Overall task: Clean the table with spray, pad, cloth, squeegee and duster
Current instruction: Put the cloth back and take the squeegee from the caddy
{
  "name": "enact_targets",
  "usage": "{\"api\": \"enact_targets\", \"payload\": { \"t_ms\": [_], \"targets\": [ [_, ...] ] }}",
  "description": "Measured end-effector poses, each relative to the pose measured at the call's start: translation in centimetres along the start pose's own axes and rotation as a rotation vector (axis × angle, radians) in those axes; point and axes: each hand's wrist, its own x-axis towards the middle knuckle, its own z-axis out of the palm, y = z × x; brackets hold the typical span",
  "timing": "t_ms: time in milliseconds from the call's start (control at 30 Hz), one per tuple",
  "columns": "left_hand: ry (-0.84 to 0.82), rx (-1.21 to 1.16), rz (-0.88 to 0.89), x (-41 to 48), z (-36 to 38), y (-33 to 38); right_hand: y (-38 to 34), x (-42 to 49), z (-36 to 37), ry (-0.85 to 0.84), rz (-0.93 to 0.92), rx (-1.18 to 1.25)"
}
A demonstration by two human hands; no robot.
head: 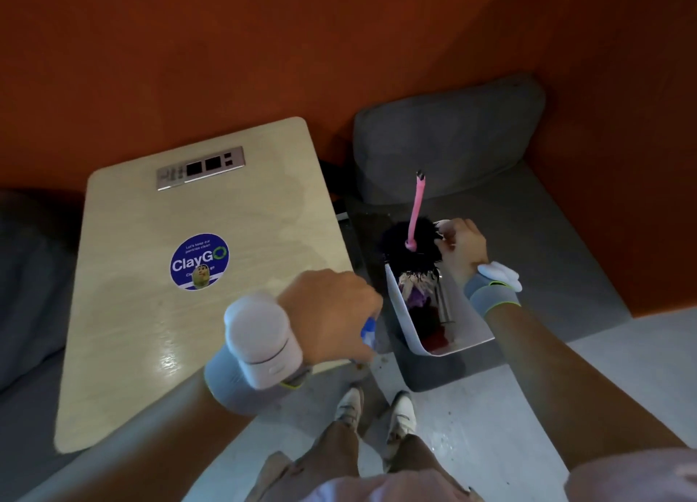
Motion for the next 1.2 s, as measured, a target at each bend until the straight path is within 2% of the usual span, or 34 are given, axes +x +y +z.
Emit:
{"api": "enact_targets", "payload": {
  "t_ms": [200,467,633,800,867,933,967,1067,1200],
  "targets": [
    [-0.034,-0.057,0.065,0.7,1.6,-1.5,0.7,-0.2,-0.3,-0.003,0.004,0.003],
    [0.019,0.246,0.248,1.7,-0.5,-3.9,0.5,-0.9,-0.4,0.015,0.022,0.039],
    [-0.071,0.178,0.177,1.4,-0.1,-4.0,0.6,-1.4,-0.1,0.015,0.073,0.029],
    [-0.082,0.242,0.094,0.5,-1.0,-1.9,0.9,-1.2,0.0,-0.039,0.148,-0.02],
    [0.052,0.168,0.146,0.9,-1.5,0.0,0.8,-1.2,-0.2,-0.036,0.182,-0.022],
    [0.217,0.0,0.187,2.4,-1.0,2.3,0.7,-1.4,-0.7,-0.007,0.198,-0.022],
    [0.245,-0.099,0.167,3.6,-0.2,3.3,0.6,-1.7,-1.0,0.017,0.201,-0.016],
    [0.17,-0.383,-0.036,8.8,3.0,5.6,0.6,-2.8,-2.3,0.093,0.207,0.052],
    [0.052,-0.49,-0.298,15.1,8.0,7.5,-0.8,-4.2,-4.2,0.159,0.163,0.064]
  ]
}}
